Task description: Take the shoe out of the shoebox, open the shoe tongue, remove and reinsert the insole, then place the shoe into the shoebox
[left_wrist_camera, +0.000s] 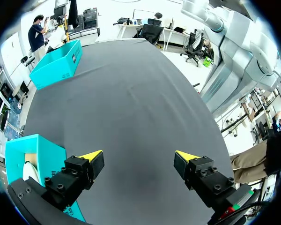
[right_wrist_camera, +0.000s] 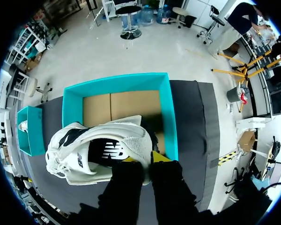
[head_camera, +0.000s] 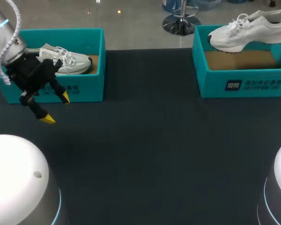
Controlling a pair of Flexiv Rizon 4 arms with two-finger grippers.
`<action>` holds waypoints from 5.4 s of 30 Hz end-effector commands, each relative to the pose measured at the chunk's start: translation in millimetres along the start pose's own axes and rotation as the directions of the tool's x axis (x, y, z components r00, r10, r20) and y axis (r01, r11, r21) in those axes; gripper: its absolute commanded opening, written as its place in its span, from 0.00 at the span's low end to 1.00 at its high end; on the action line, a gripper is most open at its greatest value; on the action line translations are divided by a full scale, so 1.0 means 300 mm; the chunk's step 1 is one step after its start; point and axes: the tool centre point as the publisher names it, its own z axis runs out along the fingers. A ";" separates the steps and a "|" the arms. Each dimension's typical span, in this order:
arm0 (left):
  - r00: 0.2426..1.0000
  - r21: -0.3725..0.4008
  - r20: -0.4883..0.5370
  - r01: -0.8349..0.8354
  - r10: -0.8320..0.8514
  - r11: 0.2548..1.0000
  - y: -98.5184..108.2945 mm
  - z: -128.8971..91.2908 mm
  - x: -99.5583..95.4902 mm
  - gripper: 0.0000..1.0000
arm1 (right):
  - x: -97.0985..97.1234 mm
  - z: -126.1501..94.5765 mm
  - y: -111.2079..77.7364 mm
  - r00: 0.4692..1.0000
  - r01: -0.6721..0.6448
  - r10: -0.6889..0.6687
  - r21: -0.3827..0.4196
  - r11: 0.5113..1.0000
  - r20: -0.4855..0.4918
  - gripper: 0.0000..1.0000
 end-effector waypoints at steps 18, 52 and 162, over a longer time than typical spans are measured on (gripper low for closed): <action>1.000 -0.003 0.000 0.000 0.000 1.000 0.000 -0.001 0.002 1.00 | -0.041 0.196 -0.082 0.995 -0.102 0.103 0.034 0.994 -0.012 0.00; 1.000 -0.003 0.000 0.000 0.000 1.000 0.000 -0.001 0.002 1.00 | -0.092 0.468 -0.085 0.991 -0.134 0.135 0.041 0.990 -0.020 0.00; 0.843 -0.541 -0.106 -0.494 0.528 0.681 0.587 -0.514 -0.362 1.00 | 0.158 0.149 -0.180 0.996 -0.089 0.087 -0.066 0.994 -0.027 1.00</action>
